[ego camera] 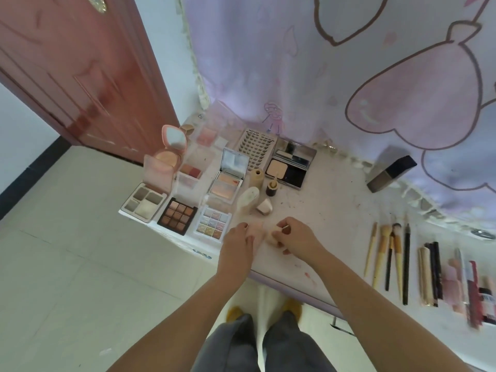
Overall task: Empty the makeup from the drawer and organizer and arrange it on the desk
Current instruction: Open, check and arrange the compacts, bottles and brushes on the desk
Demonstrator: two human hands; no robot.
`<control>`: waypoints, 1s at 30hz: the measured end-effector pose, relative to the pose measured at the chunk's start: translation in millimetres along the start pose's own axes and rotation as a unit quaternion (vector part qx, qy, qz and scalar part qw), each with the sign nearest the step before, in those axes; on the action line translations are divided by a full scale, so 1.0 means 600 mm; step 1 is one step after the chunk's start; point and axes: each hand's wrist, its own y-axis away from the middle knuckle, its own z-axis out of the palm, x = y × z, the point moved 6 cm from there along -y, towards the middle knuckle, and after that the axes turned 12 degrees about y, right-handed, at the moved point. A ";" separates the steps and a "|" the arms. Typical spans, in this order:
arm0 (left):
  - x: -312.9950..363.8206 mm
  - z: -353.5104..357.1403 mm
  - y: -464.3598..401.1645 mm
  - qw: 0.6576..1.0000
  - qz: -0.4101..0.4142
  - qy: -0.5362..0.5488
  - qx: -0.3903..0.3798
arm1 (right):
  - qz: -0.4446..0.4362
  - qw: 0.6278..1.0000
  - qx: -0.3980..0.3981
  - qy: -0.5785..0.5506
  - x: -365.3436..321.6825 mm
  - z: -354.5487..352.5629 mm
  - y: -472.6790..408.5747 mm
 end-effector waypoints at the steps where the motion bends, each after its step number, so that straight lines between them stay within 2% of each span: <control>1: 0.002 0.001 0.000 1.000 0.006 -0.014 0.008 | -0.011 0.999 0.020 0.037 -0.004 0.002 -0.004; 4: 0.000 0.003 -0.001 0.998 0.017 -0.048 0.026 | -0.027 0.994 0.061 0.091 -0.011 0.007 -0.014; 10: 0.009 0.009 0.003 0.990 0.078 -0.099 0.071 | -0.017 0.996 0.052 0.065 0.000 -0.009 -0.019; 13: 0.041 0.000 0.022 0.971 0.174 -0.105 0.126 | -0.022 0.995 0.084 0.054 0.019 -0.072 -0.010; 16: 0.110 0.027 0.028 0.959 0.260 -0.065 0.094 | -0.049 0.983 0.168 0.058 0.040 -0.185 0.010; 19: 0.201 0.095 -0.005 0.951 0.308 -0.019 0.009 | -0.048 0.962 0.262 0.067 0.063 -0.312 0.031; 21: 0.255 0.152 -0.042 0.955 0.291 -0.003 -0.060 | -0.050 0.938 0.321 0.122 0.072 -0.383 0.036; 23: 0.300 0.215 -0.081 0.963 0.238 -0.005 -0.125 | -0.032 0.915 0.342 0.210 0.080 -0.432 0.032; 26: 0.347 0.292 -0.133 0.972 0.155 0.000 -0.179 | 0.007 0.913 0.277 0.301 0.101 -0.451 0.001; 30: 0.373 0.353 -0.179 0.976 0.083 0.063 -0.192 | -0.019 0.929 0.190 0.318 0.133 -0.431 -0.041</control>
